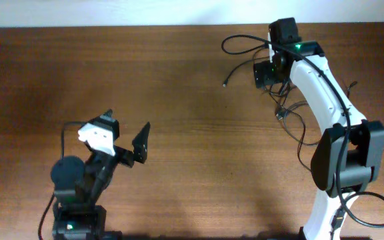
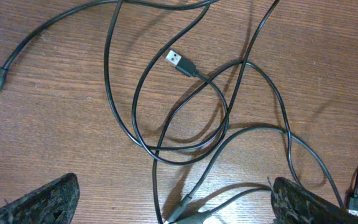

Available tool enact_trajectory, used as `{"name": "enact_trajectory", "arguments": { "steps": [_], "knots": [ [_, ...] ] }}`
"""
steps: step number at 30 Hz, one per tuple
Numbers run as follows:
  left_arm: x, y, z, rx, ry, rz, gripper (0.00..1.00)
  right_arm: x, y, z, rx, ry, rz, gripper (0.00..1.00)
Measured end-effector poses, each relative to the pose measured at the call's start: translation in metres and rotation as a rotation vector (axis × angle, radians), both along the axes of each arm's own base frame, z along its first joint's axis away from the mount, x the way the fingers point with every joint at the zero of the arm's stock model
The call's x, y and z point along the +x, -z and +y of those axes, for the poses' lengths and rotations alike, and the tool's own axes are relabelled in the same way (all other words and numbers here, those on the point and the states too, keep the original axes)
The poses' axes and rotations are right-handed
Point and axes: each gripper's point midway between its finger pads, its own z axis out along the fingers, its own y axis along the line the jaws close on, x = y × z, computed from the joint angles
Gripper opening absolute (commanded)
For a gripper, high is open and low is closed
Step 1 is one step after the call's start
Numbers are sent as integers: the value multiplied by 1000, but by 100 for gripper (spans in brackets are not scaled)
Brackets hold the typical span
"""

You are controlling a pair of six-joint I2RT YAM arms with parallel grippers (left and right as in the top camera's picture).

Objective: Untangle cables

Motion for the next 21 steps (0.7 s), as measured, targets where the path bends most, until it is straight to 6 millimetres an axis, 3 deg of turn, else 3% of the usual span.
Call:
{"name": "enact_trajectory", "arguments": {
  "steps": [3,6,10,16,21],
  "knots": [
    [-9,10,1,18,-6,-116,99,-1,0,0,-1,0,3,98],
    [-22,38,1,24,-14,-166,99,-1,1,0,0,0,4,99],
    [-27,57,4,25,-36,-180,99,-1,1,0,-1,0,4,99],
    [-34,51,9,26,-87,-253,99,-1,1,0,-1,0,5,99],
    [-38,77,18,33,-140,-174,99,-1,1,0,-1,0,5,99]
  ]
}}
